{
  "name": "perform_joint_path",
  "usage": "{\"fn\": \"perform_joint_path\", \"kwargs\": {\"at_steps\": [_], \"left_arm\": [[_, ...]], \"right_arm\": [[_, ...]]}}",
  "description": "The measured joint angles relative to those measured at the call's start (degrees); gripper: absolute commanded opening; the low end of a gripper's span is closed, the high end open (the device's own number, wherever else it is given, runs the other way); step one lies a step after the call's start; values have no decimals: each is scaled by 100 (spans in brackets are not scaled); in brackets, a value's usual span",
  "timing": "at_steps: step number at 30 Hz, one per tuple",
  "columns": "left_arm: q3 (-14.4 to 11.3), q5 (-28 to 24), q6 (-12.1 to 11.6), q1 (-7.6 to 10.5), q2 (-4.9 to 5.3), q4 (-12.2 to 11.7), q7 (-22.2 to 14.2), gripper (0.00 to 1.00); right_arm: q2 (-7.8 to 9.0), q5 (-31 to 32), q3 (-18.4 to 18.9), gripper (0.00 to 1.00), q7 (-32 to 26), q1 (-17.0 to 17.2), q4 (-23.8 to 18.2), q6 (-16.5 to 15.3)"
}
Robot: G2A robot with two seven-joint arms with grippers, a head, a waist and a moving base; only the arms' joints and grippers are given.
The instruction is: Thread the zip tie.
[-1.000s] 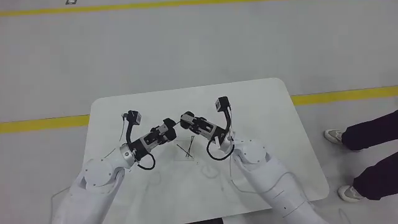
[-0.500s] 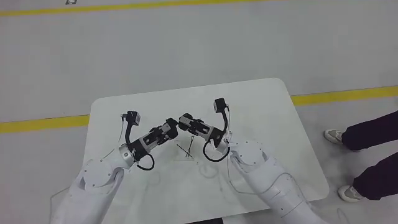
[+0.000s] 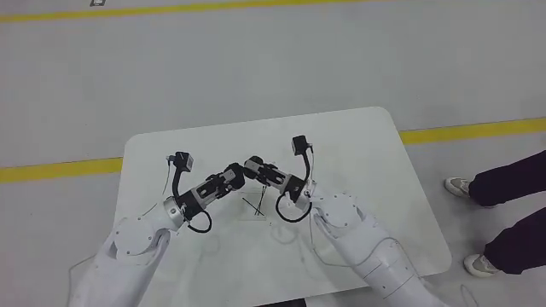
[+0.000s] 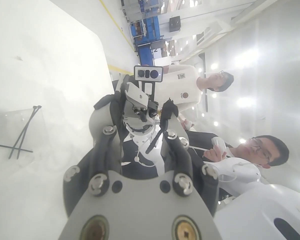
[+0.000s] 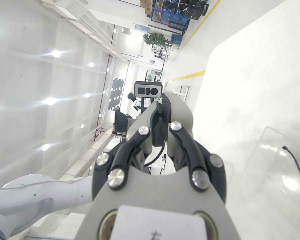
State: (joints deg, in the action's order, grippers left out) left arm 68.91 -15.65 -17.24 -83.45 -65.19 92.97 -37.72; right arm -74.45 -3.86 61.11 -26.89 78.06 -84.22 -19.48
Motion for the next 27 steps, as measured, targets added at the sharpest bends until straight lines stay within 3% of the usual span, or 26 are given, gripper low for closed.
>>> {"fn": "perform_joint_path", "kwargs": {"at_steps": [13, 21, 27], "left_arm": [[-43, 39, 29, 32, 33, -42, 81, 22], [-72, 48, 39, 47, 51, -43, 120, 9], [-89, 50, 54, 54, 65, -43, 143, 14]], "right_arm": [[1, 96, 34, 0, 7, 43, -93, 0], [2, 126, 55, 0, -23, 60, -131, 0], [0, 158, 55, 0, -18, 64, -148, 0]]}}
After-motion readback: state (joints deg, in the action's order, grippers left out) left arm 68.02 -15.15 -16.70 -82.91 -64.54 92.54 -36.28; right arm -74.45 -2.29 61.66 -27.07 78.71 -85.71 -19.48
